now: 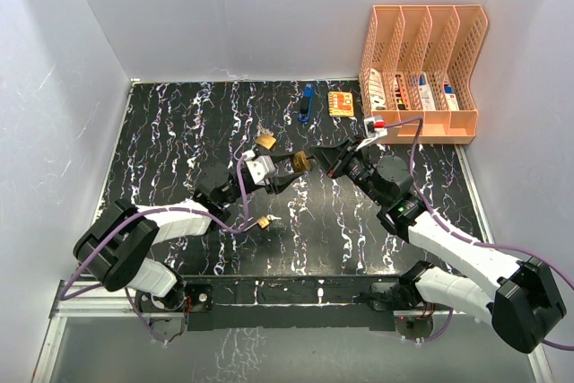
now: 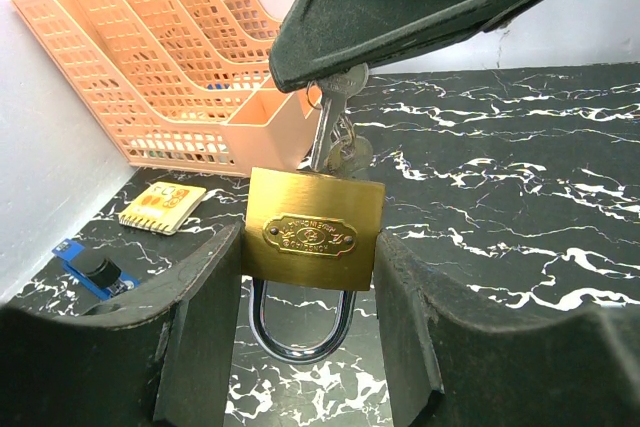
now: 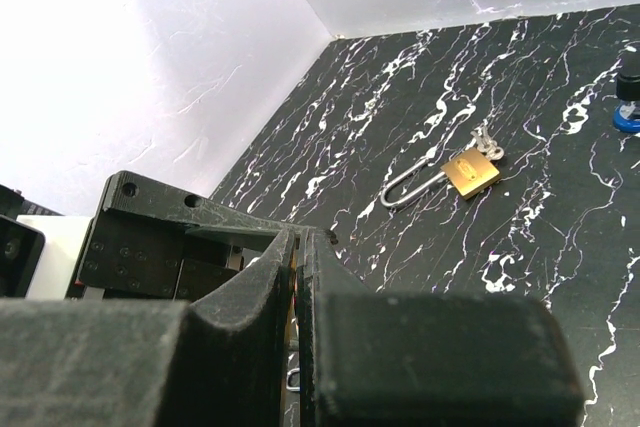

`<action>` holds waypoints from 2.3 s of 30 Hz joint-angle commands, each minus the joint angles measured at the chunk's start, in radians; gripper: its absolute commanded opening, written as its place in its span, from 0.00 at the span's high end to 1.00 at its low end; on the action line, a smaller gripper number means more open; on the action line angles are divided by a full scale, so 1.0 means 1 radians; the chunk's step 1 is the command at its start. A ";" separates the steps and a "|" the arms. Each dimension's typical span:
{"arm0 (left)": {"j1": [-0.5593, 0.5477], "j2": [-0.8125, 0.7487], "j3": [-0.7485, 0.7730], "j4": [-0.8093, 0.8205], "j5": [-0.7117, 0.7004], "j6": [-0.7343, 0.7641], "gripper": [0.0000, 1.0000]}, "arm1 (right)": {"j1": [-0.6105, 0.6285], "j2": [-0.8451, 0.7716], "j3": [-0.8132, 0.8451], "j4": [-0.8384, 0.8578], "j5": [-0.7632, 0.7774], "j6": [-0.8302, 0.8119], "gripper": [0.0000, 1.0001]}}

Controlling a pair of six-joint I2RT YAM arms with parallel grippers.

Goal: Unlock with the key

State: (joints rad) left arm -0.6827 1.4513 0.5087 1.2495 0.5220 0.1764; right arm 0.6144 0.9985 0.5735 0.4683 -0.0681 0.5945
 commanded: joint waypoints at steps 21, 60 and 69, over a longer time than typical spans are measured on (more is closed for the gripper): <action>-0.003 -0.021 0.028 0.108 0.030 0.011 1.00 | 0.003 -0.005 0.023 0.026 0.011 -0.016 1.00; -0.003 -0.006 0.023 0.104 0.021 0.013 1.00 | 0.004 -0.016 0.021 0.027 0.016 -0.013 1.00; -0.003 -0.009 0.038 0.102 0.026 0.012 1.00 | 0.003 -0.005 0.018 0.034 0.010 -0.010 1.00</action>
State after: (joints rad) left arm -0.6827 1.4673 0.5087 1.2564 0.5243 0.1802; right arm 0.6144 0.9958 0.5735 0.4484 -0.0540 0.5827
